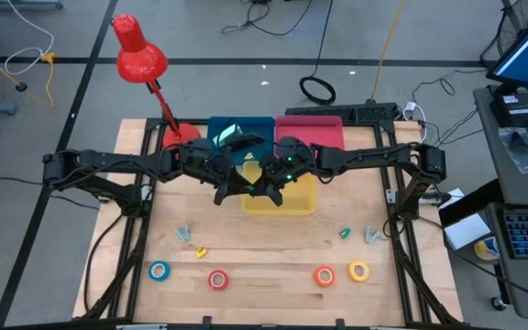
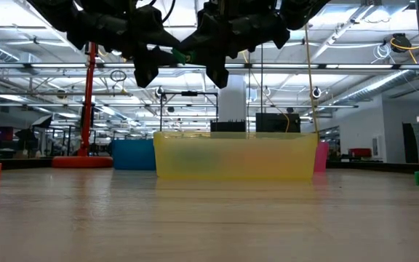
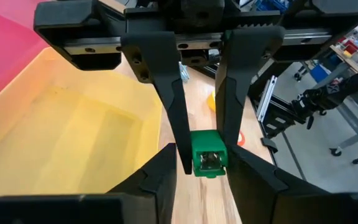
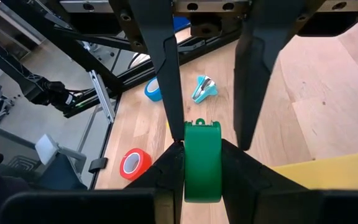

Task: Pick and place Stapler, Stapler remover, tape
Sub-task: Put the green stapler into the blue bin

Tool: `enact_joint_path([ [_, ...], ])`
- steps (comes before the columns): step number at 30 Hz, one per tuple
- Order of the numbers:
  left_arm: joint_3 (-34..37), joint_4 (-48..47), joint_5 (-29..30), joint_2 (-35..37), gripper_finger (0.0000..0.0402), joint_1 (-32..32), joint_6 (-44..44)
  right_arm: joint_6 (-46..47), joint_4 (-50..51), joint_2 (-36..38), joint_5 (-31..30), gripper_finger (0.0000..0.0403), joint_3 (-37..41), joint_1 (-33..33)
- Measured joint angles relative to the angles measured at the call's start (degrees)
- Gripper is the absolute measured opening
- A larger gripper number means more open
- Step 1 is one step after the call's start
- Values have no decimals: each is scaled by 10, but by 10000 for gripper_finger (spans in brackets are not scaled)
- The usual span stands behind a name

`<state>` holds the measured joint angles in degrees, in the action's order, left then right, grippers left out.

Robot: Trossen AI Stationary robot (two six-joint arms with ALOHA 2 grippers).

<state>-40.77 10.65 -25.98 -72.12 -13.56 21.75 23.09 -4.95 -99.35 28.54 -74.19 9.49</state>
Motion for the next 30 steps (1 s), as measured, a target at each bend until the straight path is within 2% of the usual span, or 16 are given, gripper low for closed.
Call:
enact_joint_path([
  [11,0,-1,-7,0,60,0,-4,4,0,0,-4,67,0,0],
  [20,0,0,-13,0,73,-2,-3,-3,-3,0,1,107,0,0],
  [24,0,-1,-20,0,64,-10,-3,-4,-2,0,1,127,0,0],
  [30,1,-4,-48,1,66,-30,2,-18,47,0,3,161,0,4],
])
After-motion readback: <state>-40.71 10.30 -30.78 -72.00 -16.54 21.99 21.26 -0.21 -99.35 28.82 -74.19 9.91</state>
